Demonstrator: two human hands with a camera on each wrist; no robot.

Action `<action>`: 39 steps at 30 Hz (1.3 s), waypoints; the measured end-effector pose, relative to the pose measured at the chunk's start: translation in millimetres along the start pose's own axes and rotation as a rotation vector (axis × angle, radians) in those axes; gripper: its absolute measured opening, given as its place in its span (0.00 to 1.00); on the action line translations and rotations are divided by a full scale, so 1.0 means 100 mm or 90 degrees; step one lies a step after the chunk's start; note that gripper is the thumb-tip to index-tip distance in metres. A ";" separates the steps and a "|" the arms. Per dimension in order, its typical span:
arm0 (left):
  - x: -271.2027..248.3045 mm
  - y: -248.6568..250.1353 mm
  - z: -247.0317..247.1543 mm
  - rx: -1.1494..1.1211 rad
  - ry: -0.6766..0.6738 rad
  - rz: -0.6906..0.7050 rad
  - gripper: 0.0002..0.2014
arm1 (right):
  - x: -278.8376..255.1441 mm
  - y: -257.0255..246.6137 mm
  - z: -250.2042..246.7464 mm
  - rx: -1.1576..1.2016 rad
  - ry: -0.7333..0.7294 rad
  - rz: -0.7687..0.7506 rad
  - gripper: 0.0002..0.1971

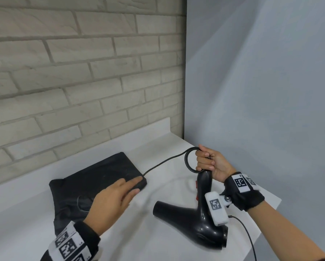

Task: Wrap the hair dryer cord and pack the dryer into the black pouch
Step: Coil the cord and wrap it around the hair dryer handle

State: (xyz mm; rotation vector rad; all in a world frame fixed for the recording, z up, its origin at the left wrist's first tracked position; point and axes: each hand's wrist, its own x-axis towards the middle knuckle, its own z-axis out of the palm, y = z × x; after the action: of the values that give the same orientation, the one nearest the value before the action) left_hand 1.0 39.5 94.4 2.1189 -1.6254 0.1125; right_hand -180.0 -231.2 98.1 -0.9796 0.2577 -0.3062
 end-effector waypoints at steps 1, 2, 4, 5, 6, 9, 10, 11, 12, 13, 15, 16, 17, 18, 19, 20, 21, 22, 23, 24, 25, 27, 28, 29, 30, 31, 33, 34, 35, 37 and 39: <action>0.01 0.06 -0.01 0.029 -0.029 0.020 0.23 | 0.00 0.00 0.02 -0.007 0.009 0.002 0.23; 0.01 0.12 -0.01 0.073 -0.079 0.035 0.22 | 0.01 0.00 0.06 -0.019 0.019 0.008 0.21; 0.08 0.30 -0.04 0.181 -0.145 0.105 0.17 | 0.02 -0.01 0.15 -0.036 0.040 0.021 0.21; 0.09 0.42 -0.06 0.203 -0.158 0.136 0.16 | 0.03 0.00 0.19 -0.043 0.044 0.027 0.23; 0.10 0.54 -0.07 0.188 -0.191 0.152 0.18 | 0.03 0.00 0.23 -0.056 0.047 0.031 0.24; 0.17 0.81 -0.06 0.148 -0.199 0.198 0.18 | 0.03 0.03 0.33 -0.095 0.067 0.031 0.27; 0.21 0.90 -0.07 0.168 -0.205 0.202 0.15 | 0.03 0.03 0.35 -0.105 0.078 0.027 0.28; 0.24 1.00 -0.09 0.189 -0.209 0.202 0.14 | 0.02 0.04 0.36 -0.109 0.089 0.026 0.28; 0.27 1.07 -0.09 0.199 -0.218 0.204 0.13 | 0.02 0.04 0.37 -0.114 0.101 0.027 0.28; 0.30 1.14 -0.10 0.187 -0.227 0.213 0.13 | 0.00 0.03 0.39 -0.115 0.108 0.027 0.28; 0.37 1.24 -0.16 0.118 -0.255 0.237 0.12 | -0.01 0.03 0.40 -0.120 0.120 0.032 0.28; 0.41 1.29 -0.19 0.051 -0.265 0.246 0.11 | -0.01 0.04 0.41 -0.130 0.125 0.032 0.28; 0.48 1.32 -0.23 -0.033 -0.280 0.245 0.10 | -0.01 0.05 0.41 -0.137 0.130 0.032 0.28; 0.56 1.34 -0.26 -0.126 -0.295 0.230 0.09 | -0.03 0.06 0.43 -0.138 0.128 0.034 0.27; 0.65 1.35 -0.27 -0.214 -0.298 0.211 0.08 | -0.04 0.06 0.45 -0.137 0.119 0.034 0.25; 0.76 1.33 -0.26 -0.288 -0.285 0.194 0.07 | -0.04 0.07 0.45 -0.149 0.115 0.032 0.21; 0.84 1.32 -0.26 -0.349 -0.262 0.173 0.06 | -0.05 0.07 0.46 -0.162 0.115 0.028 0.18; 0.92 1.30 -0.26 -0.401 -0.238 0.145 0.06 | -0.07 0.07 0.46 -0.186 0.119 0.024 0.17; 0.98 1.29 -0.26 -0.445 -0.220 0.114 0.06 | -0.08 0.06 0.47 -0.200 0.125 0.022 0.19; 1.03 1.27 -0.24 -0.474 -0.208 0.084 0.05 | -0.09 0.07 0.47 -0.211 0.127 0.022 0.20; 1.06 1.25 -0.23 -0.493 -0.197 0.058 0.05 | -0.10 0.07 0.48 -0.216 0.125 0.018 0.20; 1.11 1.21 -0.19 -0.528 -0.176 0.020 0.05 | -0.10 0.08 0.50 -0.213 0.119 0.017 0.20; 1.13 1.18 -0.16 -0.546 -0.170 0.003 0.05 | -0.10 0.08 0.50 -0.208 0.114 0.022 0.19; 1.16 1.15 -0.13 -0.561 -0.161 -0.013 0.05 | -0.10 0.08 0.51 -0.207 0.110 0.026 0.18; 1.17 1.12 -0.09 -0.570 -0.149 -0.029 0.06 | -0.10 0.08 0.52 -0.199 0.100 0.029 0.16; 1.18 1.10 -0.07 -0.577 -0.135 -0.044 0.05 | -0.10 0.07 0.53 -0.185 0.076 0.031 0.15; 1.20 1.09 -0.05 -0.583 -0.097 -0.061 0.04 | -0.09 0.07 0.56 -0.171 0.043 0.045 0.18; 1.21 1.09 -0.06 -0.583 -0.076 -0.062 0.04 | -0.09 0.08 0.56 -0.170 0.036 0.051 0.20; 1.22 1.09 -0.06 -0.575 -0.053 -0.059 0.04 | -0.08 0.08 0.56 -0.169 0.030 0.055 0.21; 1.26 1.06 -0.08 -0.534 -0.001 -0.047 0.06 | -0.09 0.07 0.56 -0.154 0.018 0.054 0.21; 1.31 0.98 -0.09 -0.486 0.052 -0.055 0.05 | -0.09 0.07 0.56 -0.138 0.001 0.057 0.24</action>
State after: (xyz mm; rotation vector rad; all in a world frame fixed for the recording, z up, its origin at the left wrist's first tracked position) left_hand -48.9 -92.7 177.2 1.5563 -1.2457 -0.3849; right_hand -168.4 -181.4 122.8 -1.1783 0.3396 -0.1997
